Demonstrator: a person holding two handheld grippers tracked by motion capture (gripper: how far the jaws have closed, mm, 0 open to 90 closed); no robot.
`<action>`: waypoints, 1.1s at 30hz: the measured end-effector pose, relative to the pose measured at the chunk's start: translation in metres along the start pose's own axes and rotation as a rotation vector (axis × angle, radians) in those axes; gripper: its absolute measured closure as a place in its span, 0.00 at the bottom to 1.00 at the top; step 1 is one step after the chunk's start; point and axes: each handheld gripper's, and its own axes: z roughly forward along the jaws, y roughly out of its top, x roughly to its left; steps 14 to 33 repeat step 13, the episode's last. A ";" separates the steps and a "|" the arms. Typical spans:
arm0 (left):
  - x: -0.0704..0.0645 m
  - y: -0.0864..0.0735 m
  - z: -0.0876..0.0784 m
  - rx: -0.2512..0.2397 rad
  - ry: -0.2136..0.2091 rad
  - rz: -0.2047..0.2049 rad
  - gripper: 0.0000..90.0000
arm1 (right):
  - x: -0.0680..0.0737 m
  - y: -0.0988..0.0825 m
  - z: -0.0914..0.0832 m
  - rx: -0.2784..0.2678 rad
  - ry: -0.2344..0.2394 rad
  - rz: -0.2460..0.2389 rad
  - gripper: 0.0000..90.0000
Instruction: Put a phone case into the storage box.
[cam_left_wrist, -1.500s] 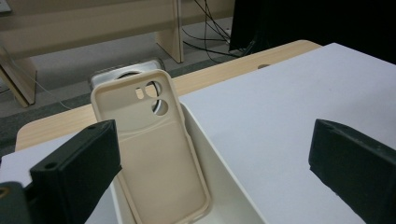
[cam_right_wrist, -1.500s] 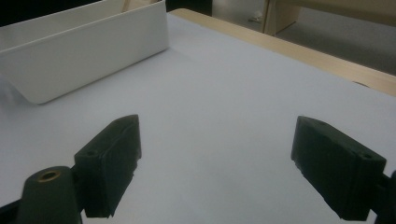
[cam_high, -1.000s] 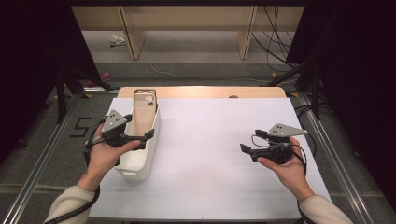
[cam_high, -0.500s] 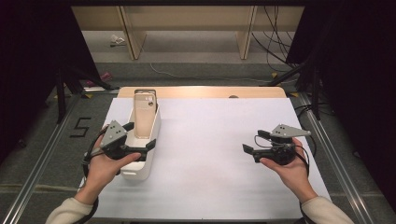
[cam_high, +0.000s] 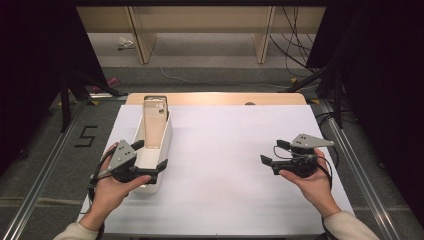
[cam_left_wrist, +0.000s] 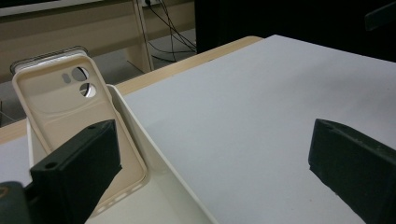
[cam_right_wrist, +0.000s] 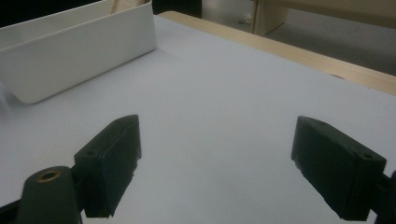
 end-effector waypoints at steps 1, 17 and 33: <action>-0.001 -0.001 0.000 -0.001 0.002 -0.003 0.02 | 0.000 0.000 0.000 0.001 0.001 0.000 0.19; -0.003 -0.005 0.002 -0.008 0.006 -0.008 0.02 | 0.002 0.000 0.001 -0.001 0.002 -0.005 0.19; -0.003 -0.005 0.002 -0.008 0.006 -0.008 0.02 | 0.002 0.000 0.001 -0.001 0.002 -0.005 0.19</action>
